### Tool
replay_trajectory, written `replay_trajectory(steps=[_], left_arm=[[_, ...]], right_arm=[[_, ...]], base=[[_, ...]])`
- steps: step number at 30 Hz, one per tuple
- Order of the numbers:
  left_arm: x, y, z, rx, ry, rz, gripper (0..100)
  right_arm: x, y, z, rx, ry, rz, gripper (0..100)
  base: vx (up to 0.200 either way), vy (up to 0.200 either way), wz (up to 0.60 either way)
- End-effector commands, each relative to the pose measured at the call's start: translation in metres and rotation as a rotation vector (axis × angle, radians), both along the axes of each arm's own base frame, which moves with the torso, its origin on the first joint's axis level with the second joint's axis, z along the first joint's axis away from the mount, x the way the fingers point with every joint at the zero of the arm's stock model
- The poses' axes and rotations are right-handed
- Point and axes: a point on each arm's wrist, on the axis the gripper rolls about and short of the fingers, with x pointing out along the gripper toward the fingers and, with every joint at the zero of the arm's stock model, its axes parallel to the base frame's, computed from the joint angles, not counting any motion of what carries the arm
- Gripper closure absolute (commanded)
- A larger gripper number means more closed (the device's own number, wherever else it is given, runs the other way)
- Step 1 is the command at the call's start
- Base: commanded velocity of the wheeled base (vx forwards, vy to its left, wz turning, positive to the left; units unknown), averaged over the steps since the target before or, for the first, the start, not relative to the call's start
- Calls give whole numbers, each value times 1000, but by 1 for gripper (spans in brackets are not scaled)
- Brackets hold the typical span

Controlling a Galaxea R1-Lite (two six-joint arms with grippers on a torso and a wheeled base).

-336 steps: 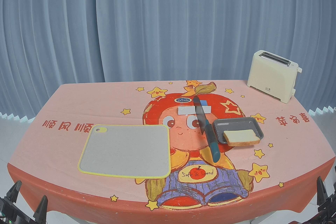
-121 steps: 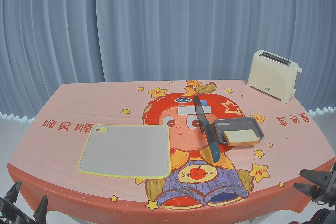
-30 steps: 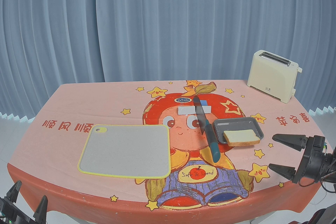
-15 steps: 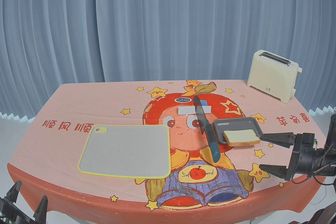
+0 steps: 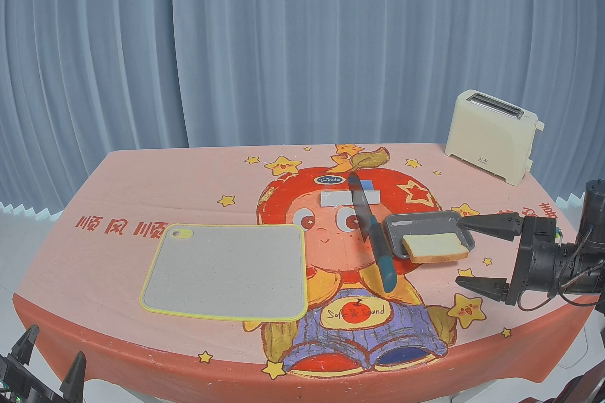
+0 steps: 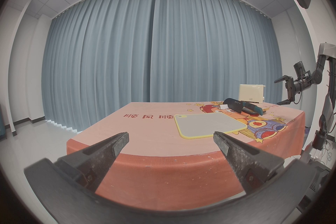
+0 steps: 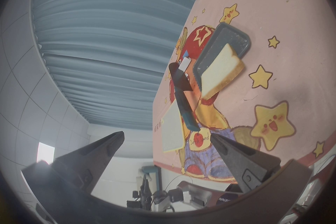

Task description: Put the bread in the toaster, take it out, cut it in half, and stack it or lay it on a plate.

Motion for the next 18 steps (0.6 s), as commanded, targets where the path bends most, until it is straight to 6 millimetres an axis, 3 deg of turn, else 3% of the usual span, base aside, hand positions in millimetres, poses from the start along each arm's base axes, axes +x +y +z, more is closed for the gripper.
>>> replay_trajectory(steps=[1,5,18], left_arm=[[1,0,-5,1,18,0,0],[1,0,-5,1,18,0,0],[1,0,-5,1,18,0,0]], right_arm=[[4,1,1,19,5,44,0],[9,1,6,33,-7,53,0],[24,7,-26,20,110,113,0]], base=[[0,0,0],[0,0,0],[0,0,0]])
